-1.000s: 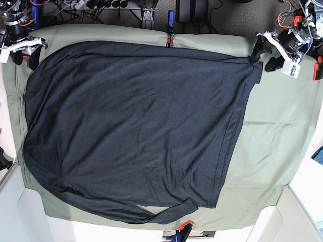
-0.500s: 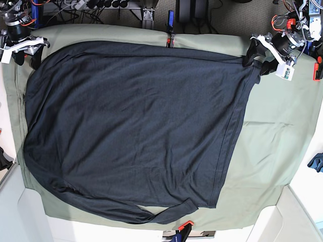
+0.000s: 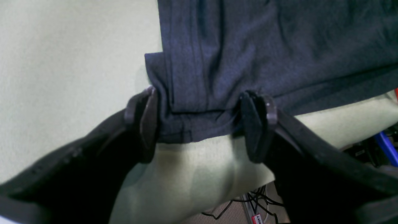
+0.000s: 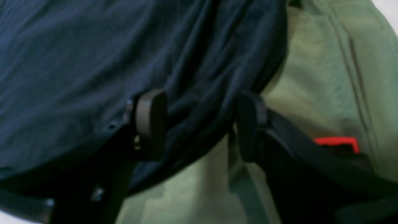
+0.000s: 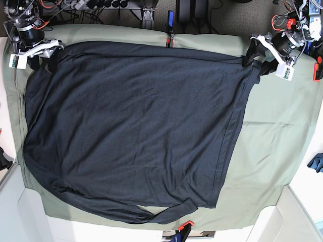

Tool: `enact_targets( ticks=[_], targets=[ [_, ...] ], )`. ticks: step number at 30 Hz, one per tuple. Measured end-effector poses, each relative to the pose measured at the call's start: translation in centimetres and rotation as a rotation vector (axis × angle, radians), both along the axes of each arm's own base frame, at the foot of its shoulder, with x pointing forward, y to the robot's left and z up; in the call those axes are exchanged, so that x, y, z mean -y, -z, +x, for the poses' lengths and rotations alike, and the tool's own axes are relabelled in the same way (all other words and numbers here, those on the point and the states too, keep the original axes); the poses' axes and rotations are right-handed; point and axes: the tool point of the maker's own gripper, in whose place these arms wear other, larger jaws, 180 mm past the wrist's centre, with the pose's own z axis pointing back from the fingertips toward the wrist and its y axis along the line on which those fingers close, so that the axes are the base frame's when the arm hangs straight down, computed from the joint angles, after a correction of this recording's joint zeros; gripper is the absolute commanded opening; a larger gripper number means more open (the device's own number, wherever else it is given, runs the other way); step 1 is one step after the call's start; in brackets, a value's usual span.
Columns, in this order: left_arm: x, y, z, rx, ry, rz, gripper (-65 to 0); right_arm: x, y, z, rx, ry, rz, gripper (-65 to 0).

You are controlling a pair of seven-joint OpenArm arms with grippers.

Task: Fold the T-shirt properly
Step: 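Move both grippers to the shirt's shoulder corners and grasp them, then lift the shoulder edge with both grippers and fold it toward the hem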

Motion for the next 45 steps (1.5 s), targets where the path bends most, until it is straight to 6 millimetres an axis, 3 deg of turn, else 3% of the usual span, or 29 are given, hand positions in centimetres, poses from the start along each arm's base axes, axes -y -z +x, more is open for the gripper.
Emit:
enact_targets(
  ticks=[4,12,14,16,20,21,22,27,36,42,45],
  targets=[
    [0.0,0.0,0.0,-0.001,0.0,0.001,-21.6,0.6,1.2,-0.7,-0.037,0.033,0.002,-30.1],
    [0.0,0.1,-0.1,-0.01,0.002,0.003,-21.8,0.8,1.3,-0.7,-0.038,0.043,0.001,-30.4],
    [0.0,0.1,-0.1,-0.01,0.001,0.001,-23.5,0.8,1.3,-0.7,-0.038,0.043,0.0,-35.0],
    [0.0,0.1,-0.1,-0.01,0.001,0.002,-31.2,0.8,1.3,-0.7,-0.041,0.042,0.001,-44.3],
    [-0.1,0.3,-0.3,-0.025,0.005,0.011,-57.7,0.8,1.4,-0.8,-0.044,0.039,-0.008,-65.0],
    [-0.1,0.3,-0.3,-0.024,0.005,0.01,-63.4,0.9,1.4,-0.9,-0.049,0.034,-0.024,-65.0],
    [-0.1,0.3,-0.3,-0.024,0.005,0.011,-65.0,1.0,1.5,-0.9,-0.055,0.029,-0.04,-65.0],
    [-1.5,-0.3,-0.4,-0.043,-0.019,0.045,-65.0,1.8,0.9,-1.2,-0.088,0.023,-0.07,-65.0],
    [-3.7,-7.2,0.8,0.12,-0.098,0.002,-65.0,4.2,-3.8,0.4,0.019,0.071,-0.067,-65.0],
    [-3.9,-8.6,2.1,0.138,-0.032,0.041,-65.0,4.1,-4.7,3.1,0.07,0.067,-0.05,-65.0],
    [-4.0,-8.6,3.6,0.146,0.018,0.088,-65.0,4.3,-4.3,5.0,0.086,0.083,-0.021,-65.0]
  ],
)
